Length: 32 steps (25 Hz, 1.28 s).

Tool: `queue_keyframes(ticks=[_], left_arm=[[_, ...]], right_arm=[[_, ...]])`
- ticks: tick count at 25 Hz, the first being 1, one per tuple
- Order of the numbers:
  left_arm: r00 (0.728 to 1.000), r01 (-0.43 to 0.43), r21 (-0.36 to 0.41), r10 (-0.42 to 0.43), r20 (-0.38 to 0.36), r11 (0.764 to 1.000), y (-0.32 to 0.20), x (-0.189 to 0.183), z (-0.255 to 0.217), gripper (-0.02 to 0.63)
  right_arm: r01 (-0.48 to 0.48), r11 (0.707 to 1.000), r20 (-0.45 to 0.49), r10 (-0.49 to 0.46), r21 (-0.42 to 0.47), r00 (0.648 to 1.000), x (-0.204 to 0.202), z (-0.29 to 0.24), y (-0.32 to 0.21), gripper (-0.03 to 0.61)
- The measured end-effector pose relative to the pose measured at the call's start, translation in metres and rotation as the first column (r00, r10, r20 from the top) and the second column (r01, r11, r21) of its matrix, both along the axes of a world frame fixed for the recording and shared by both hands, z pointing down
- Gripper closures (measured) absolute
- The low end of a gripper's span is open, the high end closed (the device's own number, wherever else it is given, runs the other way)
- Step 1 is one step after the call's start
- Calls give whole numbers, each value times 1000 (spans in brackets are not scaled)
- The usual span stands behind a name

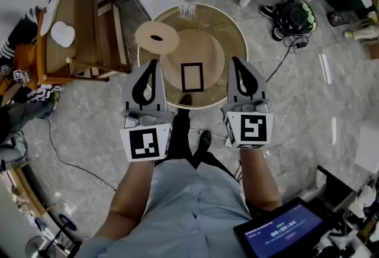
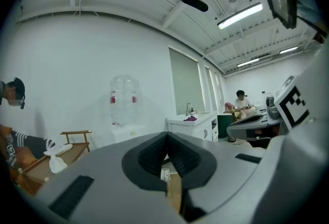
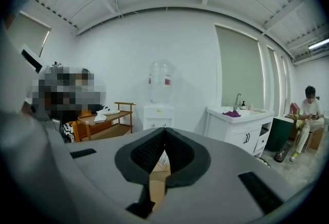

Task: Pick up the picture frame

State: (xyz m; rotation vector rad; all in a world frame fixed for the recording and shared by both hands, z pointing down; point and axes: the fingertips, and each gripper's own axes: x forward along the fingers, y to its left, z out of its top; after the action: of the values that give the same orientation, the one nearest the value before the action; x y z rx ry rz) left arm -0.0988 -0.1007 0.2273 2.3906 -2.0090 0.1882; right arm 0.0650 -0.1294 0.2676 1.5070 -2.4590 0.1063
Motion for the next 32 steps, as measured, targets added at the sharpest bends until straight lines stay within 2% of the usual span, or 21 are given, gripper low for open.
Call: queue_keyframes(ticks=[7, 13, 18, 22, 32], left_arm=[[1000, -24, -101, 23, -16, 995, -42, -14, 70, 603], [998, -47, -203, 39, -43, 978, -58, -21, 137, 603], [996, -67, -288, 47, -76, 955, -67, -34, 189, 603], [995, -75, -329, 49, -86, 941, -78, -26, 236, 603], [991, -100, -438, 51, -122, 893, -64, -31, 303, 603]], right_arm=[[9, 992, -33, -13, -125, 999, -23, 76, -32, 565], [7, 979, -45, -16, -204, 999, -38, 140, -45, 565], [-1, 953, -69, -21, -302, 997, -55, 196, -47, 565], [-7, 934, -68, -19, -358, 998, -53, 248, -54, 565], [-17, 877, -76, -22, -480, 997, -68, 323, -29, 564]])
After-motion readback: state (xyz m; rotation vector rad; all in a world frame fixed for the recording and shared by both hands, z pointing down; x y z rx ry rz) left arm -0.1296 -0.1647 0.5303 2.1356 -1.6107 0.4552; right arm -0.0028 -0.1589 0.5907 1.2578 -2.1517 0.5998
